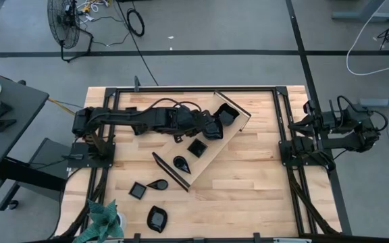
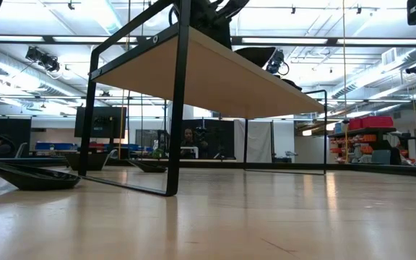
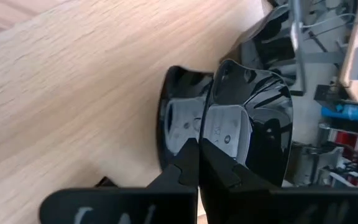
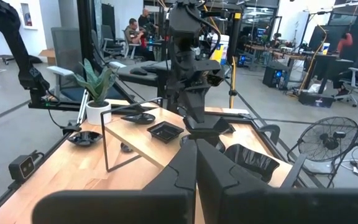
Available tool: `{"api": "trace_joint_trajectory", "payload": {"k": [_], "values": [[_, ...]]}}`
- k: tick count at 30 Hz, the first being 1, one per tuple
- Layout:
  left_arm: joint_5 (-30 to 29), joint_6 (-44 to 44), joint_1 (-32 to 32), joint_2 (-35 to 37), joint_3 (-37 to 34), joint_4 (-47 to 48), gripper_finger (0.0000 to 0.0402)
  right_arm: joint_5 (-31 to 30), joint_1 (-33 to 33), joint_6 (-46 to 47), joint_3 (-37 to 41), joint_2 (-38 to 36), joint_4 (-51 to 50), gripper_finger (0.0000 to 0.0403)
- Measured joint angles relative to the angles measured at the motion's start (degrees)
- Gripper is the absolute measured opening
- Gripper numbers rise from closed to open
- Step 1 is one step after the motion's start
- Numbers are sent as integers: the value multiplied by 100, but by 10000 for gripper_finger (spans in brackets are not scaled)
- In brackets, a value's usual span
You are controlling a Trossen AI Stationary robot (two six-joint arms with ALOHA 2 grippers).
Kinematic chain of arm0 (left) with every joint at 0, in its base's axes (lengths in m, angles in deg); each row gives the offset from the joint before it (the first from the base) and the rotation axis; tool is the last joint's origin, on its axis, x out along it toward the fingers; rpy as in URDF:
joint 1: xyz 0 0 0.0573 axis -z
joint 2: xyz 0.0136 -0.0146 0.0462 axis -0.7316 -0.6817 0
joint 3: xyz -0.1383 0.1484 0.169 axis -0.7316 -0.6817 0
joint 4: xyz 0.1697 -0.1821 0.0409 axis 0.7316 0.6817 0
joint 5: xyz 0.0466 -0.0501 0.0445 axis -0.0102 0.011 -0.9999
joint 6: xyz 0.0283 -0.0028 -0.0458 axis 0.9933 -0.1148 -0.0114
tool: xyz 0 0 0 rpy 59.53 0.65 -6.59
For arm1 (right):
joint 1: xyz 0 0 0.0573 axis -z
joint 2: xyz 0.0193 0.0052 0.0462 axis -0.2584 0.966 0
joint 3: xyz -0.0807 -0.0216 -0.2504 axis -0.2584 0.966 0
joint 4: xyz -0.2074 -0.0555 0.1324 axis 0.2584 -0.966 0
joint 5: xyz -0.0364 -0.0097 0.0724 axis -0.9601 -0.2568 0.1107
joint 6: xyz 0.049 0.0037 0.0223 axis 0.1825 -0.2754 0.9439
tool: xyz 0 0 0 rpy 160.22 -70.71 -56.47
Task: Pick & Place Mini shaped plates
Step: Stack the black leaf shaped bowl on top of the black leaf shaped bowl on the shelf
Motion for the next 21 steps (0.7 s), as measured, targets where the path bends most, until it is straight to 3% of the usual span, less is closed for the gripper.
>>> {"api": "trace_joint_trajectory", "payload": {"k": [12, 21], "values": [[67, 7, -21, -142, 0, -269, 4, 0, 2, 0, 0, 0, -2, 10], [38, 4, -21, -145, 0, -239, 35, 0, 0, -1, 0, 0, -4, 10]]}}
